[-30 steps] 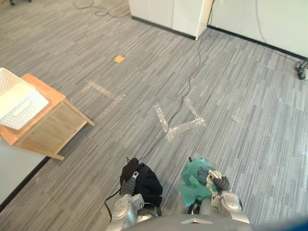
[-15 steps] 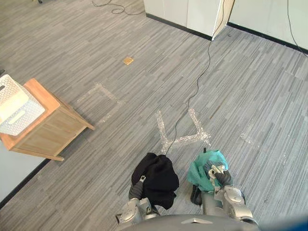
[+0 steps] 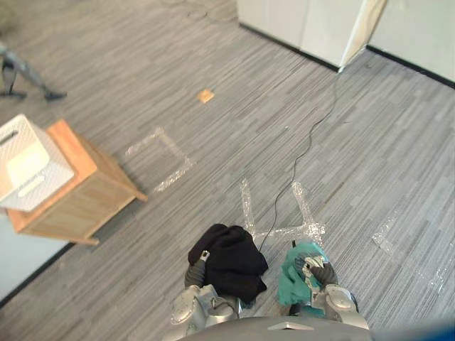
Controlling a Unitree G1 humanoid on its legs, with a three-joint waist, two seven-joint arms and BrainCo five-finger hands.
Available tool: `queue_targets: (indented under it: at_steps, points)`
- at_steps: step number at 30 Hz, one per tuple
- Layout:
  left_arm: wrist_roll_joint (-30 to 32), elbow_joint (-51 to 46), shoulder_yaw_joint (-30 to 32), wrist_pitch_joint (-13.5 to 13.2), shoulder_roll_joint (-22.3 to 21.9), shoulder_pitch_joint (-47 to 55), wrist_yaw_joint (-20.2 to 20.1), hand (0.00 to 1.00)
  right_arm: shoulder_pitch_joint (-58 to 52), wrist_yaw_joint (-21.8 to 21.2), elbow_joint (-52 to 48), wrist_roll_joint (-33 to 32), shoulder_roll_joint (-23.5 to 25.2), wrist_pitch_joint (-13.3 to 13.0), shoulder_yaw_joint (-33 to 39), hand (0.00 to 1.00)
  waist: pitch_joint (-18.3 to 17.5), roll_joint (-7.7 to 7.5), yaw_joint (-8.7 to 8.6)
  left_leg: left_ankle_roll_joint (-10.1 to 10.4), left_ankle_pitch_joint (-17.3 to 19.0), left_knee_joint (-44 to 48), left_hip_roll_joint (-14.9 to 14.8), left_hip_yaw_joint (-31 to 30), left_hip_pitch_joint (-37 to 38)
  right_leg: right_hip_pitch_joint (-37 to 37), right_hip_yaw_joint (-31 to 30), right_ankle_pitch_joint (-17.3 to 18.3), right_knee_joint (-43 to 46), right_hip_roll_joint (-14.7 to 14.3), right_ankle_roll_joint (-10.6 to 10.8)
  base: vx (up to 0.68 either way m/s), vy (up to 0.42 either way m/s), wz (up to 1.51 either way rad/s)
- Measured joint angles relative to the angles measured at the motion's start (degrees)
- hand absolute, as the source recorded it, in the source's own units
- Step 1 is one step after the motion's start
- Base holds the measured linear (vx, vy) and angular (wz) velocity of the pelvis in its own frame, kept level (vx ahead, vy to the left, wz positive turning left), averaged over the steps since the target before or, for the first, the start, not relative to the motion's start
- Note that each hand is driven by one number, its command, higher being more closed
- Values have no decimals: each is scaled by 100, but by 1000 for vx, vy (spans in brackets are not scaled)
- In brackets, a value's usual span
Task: Tidy the bed and pick cloth on bed and put in laundry
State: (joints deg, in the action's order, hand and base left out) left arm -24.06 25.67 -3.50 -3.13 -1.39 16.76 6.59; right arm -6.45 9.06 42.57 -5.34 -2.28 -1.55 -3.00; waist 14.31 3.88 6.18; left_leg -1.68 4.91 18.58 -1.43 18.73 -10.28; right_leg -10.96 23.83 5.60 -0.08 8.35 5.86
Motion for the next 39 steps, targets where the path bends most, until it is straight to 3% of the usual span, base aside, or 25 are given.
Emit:
queue_targets:
  at_steps: [1,2,3,4,5,7,10,13,15,18,19,20,21,24,26,27,28,29,30,31,34,35,36,38,39]
  points:
    - [-1,64,28,28,18,87,7,100,-19,-2,1,1,25,-1,-14,100,23,-103,23,-114,148,-42,63,18,247,-197,-3,-14,106,40,40,243,83,32]
    - [-1,62,21,50,-1,149,9,100,-22,-11,5,3,32,-2,-21,100,11,-94,45,-123,272,-84,56,42,382,-227,-3,35,290,62,115,268,91,11]
    - [10,65,11,51,-30,259,17,100,-28,-16,10,5,36,-4,-16,100,-31,-54,59,-116,589,-305,34,63,652,-87,-33,304,1043,154,288,243,94,7]
    - [17,82,-8,50,1,251,22,100,-33,-11,30,6,41,-7,17,100,-92,-58,37,-225,830,-525,104,66,861,190,-90,601,1943,325,306,285,109,21]
    - [6,76,-43,87,127,228,20,100,-88,-6,41,5,52,-2,21,100,-172,-275,19,-205,835,-722,294,-6,1046,696,-196,682,3238,730,229,276,94,31]
    - [7,62,-75,119,385,248,30,100,-149,-14,-29,7,144,-7,28,100,-201,-475,-48,-321,775,-994,519,-244,1469,1338,-404,367,4865,1156,-78,375,52,54]
    - [16,168,-108,174,448,258,99,100,-191,-8,-163,6,159,-15,82,100,-188,-480,-338,-404,831,-1159,426,-837,1987,1887,-387,727,5849,1076,-229,417,-32,98]
    - [20,201,-125,175,370,242,98,100,-170,-2,-292,6,151,-76,122,100,-140,-402,-366,-403,836,-1261,173,-1209,2291,2489,-183,958,5367,858,-356,418,-156,85]
    - [21,264,-131,182,338,230,99,100,-62,-3,-304,6,125,-133,120,100,-55,-266,-390,-362,849,-1243,-121,-1368,2508,2711,-318,879,3986,497,-300,440,-239,83]
    - [57,168,-90,177,256,231,93,100,105,-25,-303,6,131,-95,99,100,-45,-241,-408,211,1155,-1246,-465,-1485,2658,2817,-1005,-359,1133,184,-83,425,-302,79]
    - [74,160,-12,184,254,221,86,100,176,-81,-303,7,66,-12,147,100,-38,-337,-440,414,1288,-1260,-565,-1489,2755,2772,-1061,-1256,825,173,-24,553,-438,36]
    - [116,115,143,288,42,140,80,100,384,-215,-563,10,-370,215,530,100,38,-39,-343,651,1182,-1244,-817,-1421,2701,2827,-967,-1116,1039,-50,-172,496,-416,19]
    - [130,-22,179,282,-63,121,78,100,304,-259,-1083,-40,-577,233,719,100,157,-6,-357,736,1022,-1260,-811,-1393,2747,2959,-991,-792,1604,-4,-238,397,-335,11]
    - [252,-502,240,220,-184,341,3,100,-846,-413,-3013,-130,-608,107,753,100,79,-43,-588,629,783,-731,-1155,-1611,2842,2970,-1035,217,2913,-26,-376,427,-311,66]
    - [274,-814,234,220,-210,426,12,100,-1352,-436,-3467,131,-179,121,283,100,12,-164,-644,548,622,380,-1440,-1771,2378,2643,-819,681,2815,-236,-405,410,-312,43]
    - [272,-959,161,238,-237,433,12,100,-1535,-436,-3447,254,140,205,41,100,31,-131,-599,309,165,1495,-1687,-1845,1826,2321,-677,791,2579,-466,-467,371,-314,23]
    - [267,-1018,121,249,-240,444,11,100,-1641,-436,-3408,280,264,261,-73,100,62,-76,-583,231,-274,2042,-1847,-1833,1566,2085,-606,814,2399,-579,-506,357,-263,26]
    - [225,-1096,69,280,-243,481,24,100,-1800,-433,-3274,275,424,331,-327,100,105,-48,-513,247,-1070,3004,-2192,-1727,1221,1492,-522,847,1930,-806,-599,299,-184,15]
    - [215,-1100,53,281,-243,487,33,100,-1804,-424,-3175,268,462,346,-394,100,111,-10,-464,272,-867,3528,-2305,-1585,1009,1264,-516,868,1777,-866,-667,362,-199,0]
    - [212,-1100,-10,282,-238,479,74,100,-1738,-392,-3074,206,464,382,-419,100,102,15,-365,209,-320,4349,-2380,-1237,605,962,-552,910,1571,-892,-836,362,-170,-11]
    - [85,-1129,-40,275,-244,471,86,100,-1335,-274,-2878,50,312,376,-166,100,70,112,-338,242,596,4506,-2079,-433,-266,435,-590,969,1051,-904,-921,438,-80,-9]
    - [-22,-1133,46,269,-248,462,97,100,-1074,-215,-2731,-82,189,357,11,100,76,114,-272,305,1022,3669,-1732,-134,-496,206,-584,943,1004,-821,-861,701,52,-28]
    - [-29,-1133,48,272,-250,476,93,100,-989,-197,-2693,-123,117,343,81,100,85,103,-214,350,1107,2917,-1499,56,-511,59,-558,916,1017,-724,-819,566,88,-27]
    - [-28,-1133,36,276,-217,495,85,100,-982,-196,-2697,-133,94,221,84,100,119,28,-219,341,917,1618,-1029,324,-477,-300,-490,875,1027,-502,-750,518,143,-1]
    - [-27,-1148,22,272,-223,547,78,100,-1075,-197,-2692,-132,89,157,80,100,93,34,-224,74,118,666,-771,453,-448,-510,-507,902,1014,-437,-489,484,174,9]
